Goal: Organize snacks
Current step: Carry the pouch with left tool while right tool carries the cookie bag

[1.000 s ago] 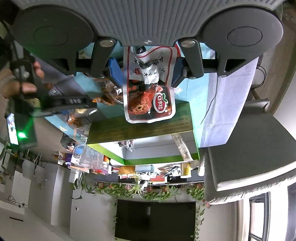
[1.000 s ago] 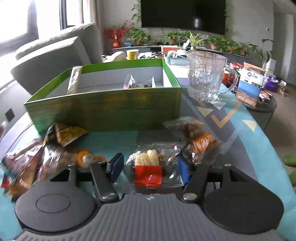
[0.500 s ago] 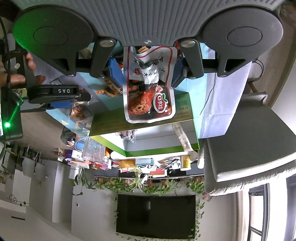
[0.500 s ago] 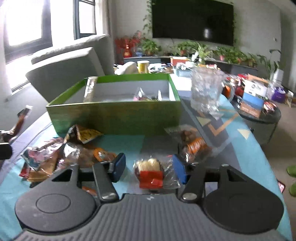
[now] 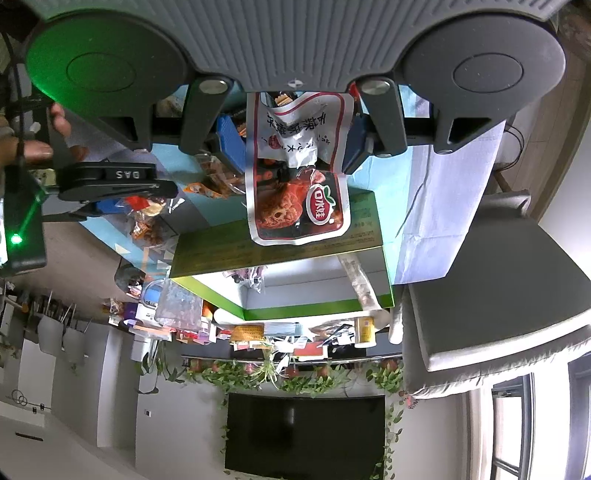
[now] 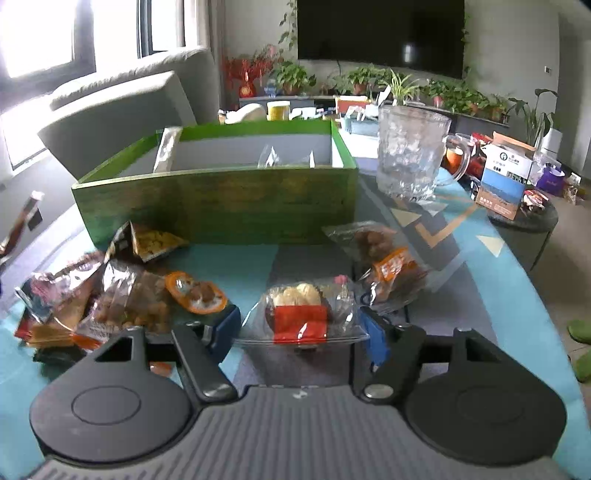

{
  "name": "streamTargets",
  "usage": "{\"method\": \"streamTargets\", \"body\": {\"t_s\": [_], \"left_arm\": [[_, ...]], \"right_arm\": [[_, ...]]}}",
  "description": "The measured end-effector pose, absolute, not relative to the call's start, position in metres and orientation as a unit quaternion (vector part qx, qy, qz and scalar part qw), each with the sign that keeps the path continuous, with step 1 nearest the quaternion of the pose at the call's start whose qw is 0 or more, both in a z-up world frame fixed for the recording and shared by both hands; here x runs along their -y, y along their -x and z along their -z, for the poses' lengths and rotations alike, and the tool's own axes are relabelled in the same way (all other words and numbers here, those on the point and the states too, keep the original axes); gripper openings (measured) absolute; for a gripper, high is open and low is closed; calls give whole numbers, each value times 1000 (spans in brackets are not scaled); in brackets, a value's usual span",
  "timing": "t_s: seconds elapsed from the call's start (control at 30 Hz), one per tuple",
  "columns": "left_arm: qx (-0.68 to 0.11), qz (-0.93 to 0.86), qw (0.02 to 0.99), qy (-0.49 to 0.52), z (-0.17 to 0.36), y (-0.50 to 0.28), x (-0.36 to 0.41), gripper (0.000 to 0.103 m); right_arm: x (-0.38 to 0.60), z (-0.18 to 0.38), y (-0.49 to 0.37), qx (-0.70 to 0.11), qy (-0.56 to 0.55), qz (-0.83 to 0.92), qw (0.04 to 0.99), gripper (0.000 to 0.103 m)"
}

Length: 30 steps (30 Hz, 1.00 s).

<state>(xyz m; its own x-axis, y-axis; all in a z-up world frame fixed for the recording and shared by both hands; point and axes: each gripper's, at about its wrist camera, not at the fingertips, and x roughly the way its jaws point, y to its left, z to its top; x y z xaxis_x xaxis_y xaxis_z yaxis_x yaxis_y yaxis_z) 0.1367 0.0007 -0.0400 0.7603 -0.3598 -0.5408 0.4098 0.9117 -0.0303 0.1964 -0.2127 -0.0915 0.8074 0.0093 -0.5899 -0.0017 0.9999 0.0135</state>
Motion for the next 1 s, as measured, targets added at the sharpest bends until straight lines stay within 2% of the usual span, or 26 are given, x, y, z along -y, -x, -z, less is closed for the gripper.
{"method": "streamTargets", "body": {"t_s": [0.6,1.0], "left_arm": [[-241,209,947,-40,20,-148,11,54],[-265,205,941,-39,30,-156,13,54]], "right_arm": [[217,39,-187,-218,-17,-31,975,45],[223,72,-167,-273,-21,-26,961,46]]}}
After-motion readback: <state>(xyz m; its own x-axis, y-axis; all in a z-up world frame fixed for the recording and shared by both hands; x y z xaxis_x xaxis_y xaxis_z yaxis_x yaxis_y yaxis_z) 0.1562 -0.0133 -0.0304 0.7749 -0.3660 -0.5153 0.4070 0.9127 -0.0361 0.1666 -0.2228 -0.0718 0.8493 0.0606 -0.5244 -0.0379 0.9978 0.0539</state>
